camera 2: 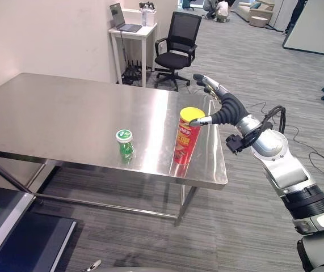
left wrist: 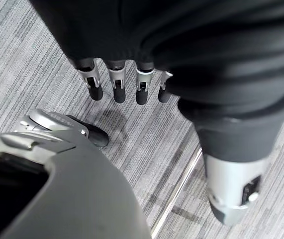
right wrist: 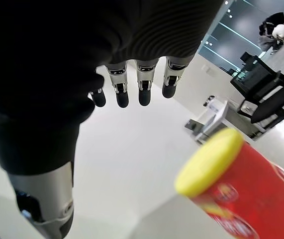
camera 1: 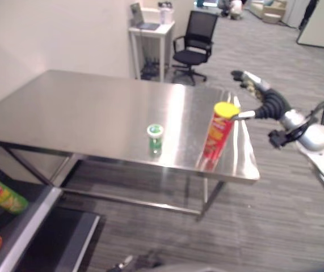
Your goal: Put the goods on the table back onto the shelves and tidy them up.
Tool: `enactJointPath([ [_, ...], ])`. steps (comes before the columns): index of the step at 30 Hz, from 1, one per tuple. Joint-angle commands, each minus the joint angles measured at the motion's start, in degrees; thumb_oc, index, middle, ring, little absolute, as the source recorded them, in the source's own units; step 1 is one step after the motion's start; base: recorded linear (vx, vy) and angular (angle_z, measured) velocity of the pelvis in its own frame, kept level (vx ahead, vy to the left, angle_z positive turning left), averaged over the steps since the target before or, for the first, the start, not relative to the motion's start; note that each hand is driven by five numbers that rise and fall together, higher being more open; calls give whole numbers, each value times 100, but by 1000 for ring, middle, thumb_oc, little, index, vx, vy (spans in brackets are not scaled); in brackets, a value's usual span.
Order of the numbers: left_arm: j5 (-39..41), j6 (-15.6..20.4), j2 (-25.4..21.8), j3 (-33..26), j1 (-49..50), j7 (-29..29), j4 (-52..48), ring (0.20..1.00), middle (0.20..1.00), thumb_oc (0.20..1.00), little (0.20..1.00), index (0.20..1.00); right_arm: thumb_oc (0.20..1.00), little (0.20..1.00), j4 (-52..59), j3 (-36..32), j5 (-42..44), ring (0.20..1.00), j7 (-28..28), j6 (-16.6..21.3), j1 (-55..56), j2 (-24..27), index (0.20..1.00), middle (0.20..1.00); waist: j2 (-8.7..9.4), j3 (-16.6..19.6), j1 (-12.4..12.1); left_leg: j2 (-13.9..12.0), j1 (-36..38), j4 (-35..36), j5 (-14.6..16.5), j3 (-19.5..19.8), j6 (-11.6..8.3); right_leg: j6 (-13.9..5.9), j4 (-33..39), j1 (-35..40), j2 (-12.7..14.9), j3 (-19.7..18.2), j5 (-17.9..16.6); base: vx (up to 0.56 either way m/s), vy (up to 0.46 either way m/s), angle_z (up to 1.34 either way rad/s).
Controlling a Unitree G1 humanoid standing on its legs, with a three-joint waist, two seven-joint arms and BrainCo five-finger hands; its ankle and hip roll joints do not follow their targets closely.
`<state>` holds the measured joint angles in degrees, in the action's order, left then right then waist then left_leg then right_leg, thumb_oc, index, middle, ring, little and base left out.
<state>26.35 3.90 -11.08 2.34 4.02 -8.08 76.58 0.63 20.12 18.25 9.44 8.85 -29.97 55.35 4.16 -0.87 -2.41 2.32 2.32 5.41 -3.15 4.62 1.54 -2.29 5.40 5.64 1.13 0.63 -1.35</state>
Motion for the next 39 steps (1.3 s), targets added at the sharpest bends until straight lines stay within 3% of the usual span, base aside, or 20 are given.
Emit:
enactJointPath([
  [1,125,50,309,286,-271,-131,253,1000,1000,1000,1000,1000,1000,1000,-40,224,-627,1000,-14,10,-610,280,1000,1000,25,273,-186,-222,4,-41,280,157,-151,-298,-40,128,303,-193,157,0,0,0],
  [6,-4,73,292,318,-274,-100,192,1000,1000,1000,1000,1000,1000,1000,-280,264,-1431,1000,-196,-24,-793,327,1000,1000,19,258,-189,-215,-1,-41,296,178,-135,-296,-40,139,307,-175,178,0,0,0],
  [15,-79,104,263,399,-336,-32,133,1000,1000,1000,1000,1000,1000,1000,-494,7,-1825,1000,-505,-18,-740,126,1000,1000,36,229,-234,-192,-14,-41,315,244,-114,-283,-40,143,311,-154,194,0,0,0],
  [39,259,80,286,326,-287,-157,151,1000,1000,1000,1000,1000,1000,1000,-1022,1015,-1689,1000,-18,-85,-1153,-37,1000,1000,145,192,-293,-213,-26,-41,300,300,-133,-275,-40,156,295,-131,193,0,0,0],
])
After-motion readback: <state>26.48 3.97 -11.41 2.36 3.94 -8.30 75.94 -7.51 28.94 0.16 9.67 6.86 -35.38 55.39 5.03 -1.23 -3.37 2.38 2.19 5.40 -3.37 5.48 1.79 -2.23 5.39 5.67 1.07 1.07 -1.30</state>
